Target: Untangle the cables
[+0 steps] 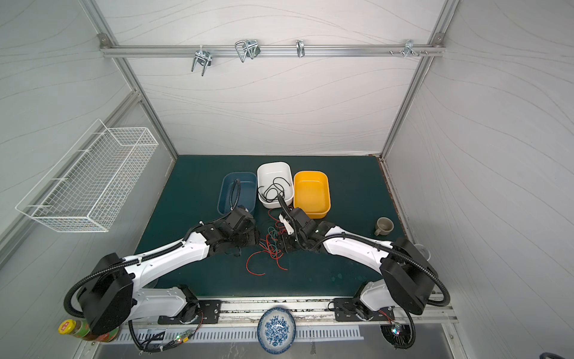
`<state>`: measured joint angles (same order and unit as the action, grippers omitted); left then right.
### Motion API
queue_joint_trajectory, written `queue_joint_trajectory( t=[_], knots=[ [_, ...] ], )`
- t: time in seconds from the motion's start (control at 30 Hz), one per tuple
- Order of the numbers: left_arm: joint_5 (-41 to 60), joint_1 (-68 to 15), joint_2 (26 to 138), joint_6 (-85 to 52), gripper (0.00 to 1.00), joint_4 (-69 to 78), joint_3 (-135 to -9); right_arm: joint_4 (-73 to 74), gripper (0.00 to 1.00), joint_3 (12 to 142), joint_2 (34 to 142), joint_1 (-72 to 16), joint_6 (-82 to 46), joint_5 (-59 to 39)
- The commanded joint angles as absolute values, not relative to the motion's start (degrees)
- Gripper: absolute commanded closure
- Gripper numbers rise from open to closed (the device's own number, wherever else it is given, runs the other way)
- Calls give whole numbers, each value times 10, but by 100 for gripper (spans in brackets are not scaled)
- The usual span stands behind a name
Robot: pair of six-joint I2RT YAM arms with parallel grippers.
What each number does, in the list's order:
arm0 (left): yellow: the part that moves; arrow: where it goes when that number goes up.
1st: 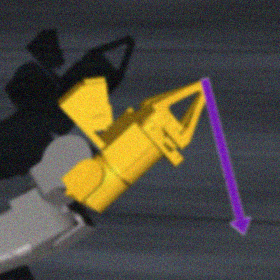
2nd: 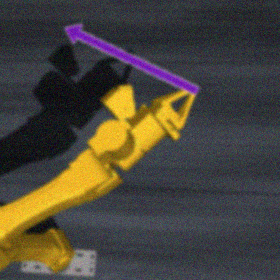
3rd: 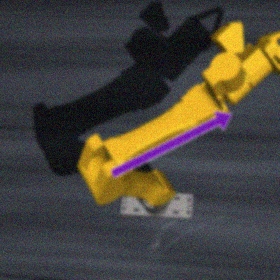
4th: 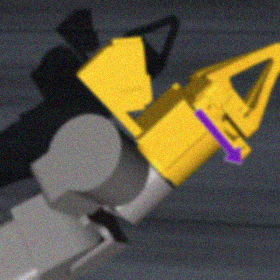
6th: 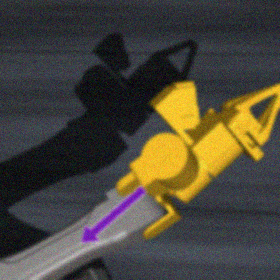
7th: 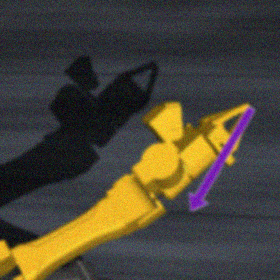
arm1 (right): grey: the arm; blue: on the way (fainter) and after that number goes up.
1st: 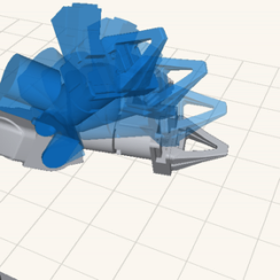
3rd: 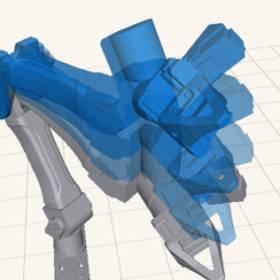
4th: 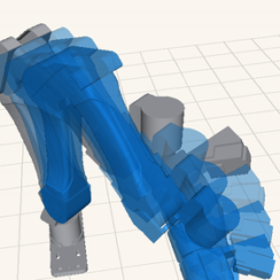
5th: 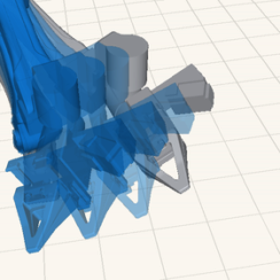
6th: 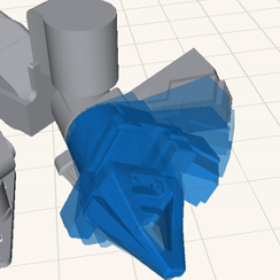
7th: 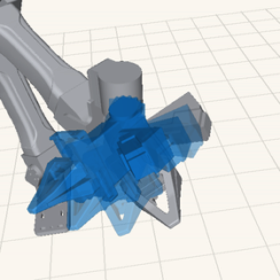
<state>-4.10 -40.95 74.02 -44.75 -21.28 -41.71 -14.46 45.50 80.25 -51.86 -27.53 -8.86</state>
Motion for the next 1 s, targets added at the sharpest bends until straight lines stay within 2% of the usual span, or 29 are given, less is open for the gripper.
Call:
queue_joint_trajectory(
  t=[0.0, 0.23, 0.7, 0.97],
  knots=[
    [-45, -410, 756, -456, 48, -181, -428, -131, 53, 447, 809, -525, -281, -87],
    [-43, -410, 800, -452, 62, -171, -438, -122, 53, 440, 811, -526, -285, -89],
    [-38, -410, 843, -447, 74, -154, -451, -102, 53, 437, 821, -532, -289, -91],
    [-39, -410, 849, -451, 75, -155, -457, -89, 53, 426, 817, -532, -295, -91]
  ],
)
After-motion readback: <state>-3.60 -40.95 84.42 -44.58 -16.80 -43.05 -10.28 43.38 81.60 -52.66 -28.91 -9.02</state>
